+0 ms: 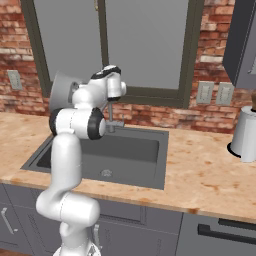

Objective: Dump the lemon from the pot into the sink. Then turn on the water and wash the lemon. Then turn off the water and put the lemon back in the pot.

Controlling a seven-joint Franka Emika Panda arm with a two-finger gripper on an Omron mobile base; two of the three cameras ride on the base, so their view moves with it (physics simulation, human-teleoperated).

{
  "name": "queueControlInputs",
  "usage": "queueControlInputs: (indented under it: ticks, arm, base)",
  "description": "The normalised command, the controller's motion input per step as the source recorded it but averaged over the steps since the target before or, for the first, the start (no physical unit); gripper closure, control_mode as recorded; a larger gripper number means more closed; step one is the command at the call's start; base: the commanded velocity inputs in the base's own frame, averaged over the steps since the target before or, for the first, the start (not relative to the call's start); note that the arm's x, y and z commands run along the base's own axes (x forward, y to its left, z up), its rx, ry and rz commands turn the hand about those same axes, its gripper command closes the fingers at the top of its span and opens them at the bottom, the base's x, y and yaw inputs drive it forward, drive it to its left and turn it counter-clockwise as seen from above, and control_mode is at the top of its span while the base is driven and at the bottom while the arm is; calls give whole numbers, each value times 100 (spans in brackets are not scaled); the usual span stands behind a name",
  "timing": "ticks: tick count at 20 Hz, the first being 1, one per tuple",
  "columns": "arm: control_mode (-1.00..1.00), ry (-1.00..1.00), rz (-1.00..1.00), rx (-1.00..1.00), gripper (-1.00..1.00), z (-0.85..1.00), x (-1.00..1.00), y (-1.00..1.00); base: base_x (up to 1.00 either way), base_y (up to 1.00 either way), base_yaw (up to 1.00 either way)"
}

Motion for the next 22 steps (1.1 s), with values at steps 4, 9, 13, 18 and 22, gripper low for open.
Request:
queueControlInputs:
  ticks: [4, 9, 13, 18, 22]
  arm:
    - [-100, 0, 0, 15, 100, 32, -5, -18]
    - [-100, 0, 0, 13, 100, 19, 0, -21]
    - [-100, 0, 0, 12, 100, 19, 0, -19]
    - [-100, 0, 0, 10, 100, 16, 0, -18]
    - [-100, 0, 0, 9, 100, 13, 0, -20]
  base:
    - [0, 0, 0]
    - [0, 0, 0]
    - [0, 0, 0]
    - [0, 0, 0]
    - [0, 0, 0]
